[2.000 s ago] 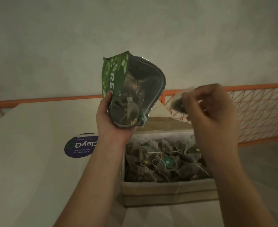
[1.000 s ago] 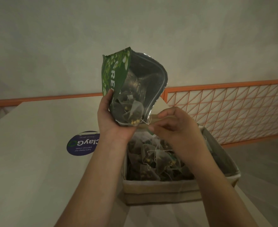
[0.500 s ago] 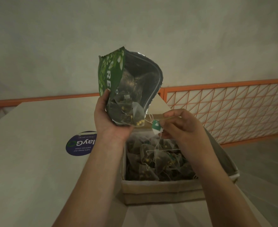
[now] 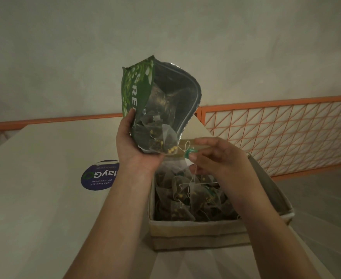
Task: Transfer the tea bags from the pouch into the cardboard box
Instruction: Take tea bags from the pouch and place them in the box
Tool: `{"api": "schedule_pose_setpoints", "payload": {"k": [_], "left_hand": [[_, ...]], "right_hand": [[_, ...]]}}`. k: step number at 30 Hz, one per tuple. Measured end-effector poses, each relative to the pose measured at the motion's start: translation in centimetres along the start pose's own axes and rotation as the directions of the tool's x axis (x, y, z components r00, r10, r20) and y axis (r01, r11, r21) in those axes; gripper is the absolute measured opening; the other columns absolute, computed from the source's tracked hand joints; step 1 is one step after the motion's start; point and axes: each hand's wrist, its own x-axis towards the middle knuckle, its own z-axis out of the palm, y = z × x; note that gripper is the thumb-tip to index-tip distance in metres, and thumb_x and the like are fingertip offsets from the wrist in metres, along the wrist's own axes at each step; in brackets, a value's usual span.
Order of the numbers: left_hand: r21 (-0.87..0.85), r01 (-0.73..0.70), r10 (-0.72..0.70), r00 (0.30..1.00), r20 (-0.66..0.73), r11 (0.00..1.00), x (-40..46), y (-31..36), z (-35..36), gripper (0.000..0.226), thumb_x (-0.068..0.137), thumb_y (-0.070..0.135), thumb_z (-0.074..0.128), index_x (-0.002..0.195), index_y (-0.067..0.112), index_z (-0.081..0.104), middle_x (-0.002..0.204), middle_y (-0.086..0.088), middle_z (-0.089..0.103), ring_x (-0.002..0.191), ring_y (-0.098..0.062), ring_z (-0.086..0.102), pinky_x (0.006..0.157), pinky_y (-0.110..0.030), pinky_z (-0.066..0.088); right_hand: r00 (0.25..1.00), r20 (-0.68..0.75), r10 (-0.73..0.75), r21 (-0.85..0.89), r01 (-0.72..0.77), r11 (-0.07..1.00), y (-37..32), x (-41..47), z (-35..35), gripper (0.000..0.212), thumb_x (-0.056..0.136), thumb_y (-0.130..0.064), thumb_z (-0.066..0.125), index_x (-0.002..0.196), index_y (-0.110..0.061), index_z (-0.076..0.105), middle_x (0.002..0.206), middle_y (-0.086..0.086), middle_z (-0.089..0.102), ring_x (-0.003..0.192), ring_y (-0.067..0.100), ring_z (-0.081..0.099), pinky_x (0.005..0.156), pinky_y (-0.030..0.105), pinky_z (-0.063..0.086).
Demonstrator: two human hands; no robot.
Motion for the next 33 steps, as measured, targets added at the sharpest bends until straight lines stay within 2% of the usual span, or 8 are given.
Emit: {"api": "schedule_pose_setpoints", "payload": {"k": [4, 8, 13, 16, 21, 25, 28, 33], "left_hand": [[0.009, -0.009, 0.01, 1.0, -0.016, 1.0, 0.1, 0.0, -0.2, 0.052, 0.09, 0.041, 0.06, 0.137, 0.018, 0.063, 0.142, -0.011, 0.06, 0.13, -0.033, 0.057, 0.107, -0.045, 0.046], [-0.011, -0.015, 0.015, 1.0, -0.02, 1.0, 0.2, 0.1, -0.1, 0.054, 0.088, 0.039, 0.06, 0.138, 0.017, 0.062, 0.144, -0.012, 0.058, 0.132, -0.034, 0.055, 0.112, -0.047, 0.041], [0.01, 0.0, 0.0, 1.0, -0.013, 1.0, -0.4, 0.0, 0.4, 0.047, 0.092, 0.041, 0.056, 0.132, 0.017, 0.067, 0.135, -0.014, 0.065, 0.119, -0.035, 0.063, 0.084, -0.047, 0.06], [-0.014, 0.044, -0.043, 0.998, 0.053, 0.999, -0.5, 0.1, 0.5, 0.051, 0.096, 0.042, 0.053, 0.139, 0.016, 0.061, 0.14, -0.017, 0.06, 0.129, -0.039, 0.057, 0.085, -0.054, 0.059], [0.025, 0.045, -0.047, 0.996, 0.082, 0.999, -0.1, 0.2, 0.1, 0.054, 0.097, 0.041, 0.05, 0.146, 0.018, 0.054, 0.149, -0.012, 0.053, 0.136, -0.035, 0.051, 0.097, -0.055, 0.051], [0.009, 0.046, -0.047, 0.996, 0.072, 0.999, -0.2, 0.1, 0.2, 0.053, 0.095, 0.041, 0.053, 0.143, 0.018, 0.056, 0.147, -0.013, 0.055, 0.133, -0.035, 0.053, 0.092, -0.053, 0.055], [-0.006, 0.052, -0.051, 0.996, 0.071, 0.999, -0.4, 0.1, 0.3, 0.053, 0.095, 0.04, 0.054, 0.142, 0.018, 0.057, 0.145, -0.013, 0.056, 0.132, -0.036, 0.055, 0.09, -0.052, 0.057], [-0.037, 0.064, -0.062, 0.996, 0.066, 0.997, -0.4, 0.2, 0.3, 0.052, 0.094, 0.039, 0.056, 0.141, 0.017, 0.059, 0.144, -0.013, 0.058, 0.131, -0.035, 0.056, 0.092, -0.051, 0.057]], "right_hand": [[1.0, 0.012, 0.015, 0.019, -0.015, 1.0, 0.1, 0.0, -0.1, 0.014, 0.089, -0.013, 0.064, 0.101, -0.012, 0.071, 0.082, 0.004, 0.074, 0.074, 0.019, 0.071, 0.069, 0.024, 0.058], [0.994, 0.053, 0.097, 0.24, -0.107, 0.965, -0.4, 0.2, 0.0, 0.008, 0.094, -0.012, 0.057, 0.1, -0.007, 0.06, 0.091, 0.012, 0.073, 0.076, 0.03, 0.07, 0.076, 0.041, 0.06], [0.975, 0.145, 0.168, 0.43, -0.215, 0.877, -1.3, 0.1, -0.1, 0.008, 0.099, -0.01, 0.041, 0.096, -0.013, 0.048, 0.091, 0.019, 0.07, 0.081, 0.039, 0.067, 0.081, 0.055, 0.055], [0.966, 0.19, 0.176, 0.403, -0.24, 0.883, -1.3, -0.1, -0.1, 0.018, 0.101, -0.018, 0.034, 0.11, -0.007, 0.045, 0.106, 0.029, 0.067, 0.089, 0.04, 0.061, 0.088, 0.06, 0.049], [0.971, 0.201, 0.131, 0.351, -0.197, 0.916, -1.3, -0.3, -0.2, 0.01, 0.102, -0.018, 0.039, 0.103, -0.01, 0.046, 0.103, 0.017, 0.073, 0.079, 0.033, 0.067, 0.072, 0.043, 0.058], [0.985, 0.116, 0.128, 0.144, -0.144, 0.979, -0.9, -0.2, -0.3, 0.019, 0.097, -0.018, 0.051, 0.107, -0.002, 0.053, 0.097, 0.007, 0.075, 0.073, 0.022, 0.067, 0.065, 0.029, 0.058], [0.991, 0.105, 0.08, -0.054, -0.074, 0.996, -0.9, -0.3, -0.8, 0.014, 0.092, -0.018, 0.06, 0.101, -0.008, 0.064, 0.089, 0.002, 0.076, 0.066, 0.013, 0.063, 0.062, 0.021, 0.054], [0.927, 0.358, 0.109, -0.441, 0.065, 0.895, -1.5, -1.0, -1.1, 0.016, 0.073, -0.038, 0.074, 0.086, -0.029, 0.076, 0.082, -0.016, 0.073, 0.073, -0.004, 0.065, 0.065, 0.007, 0.048]]}}
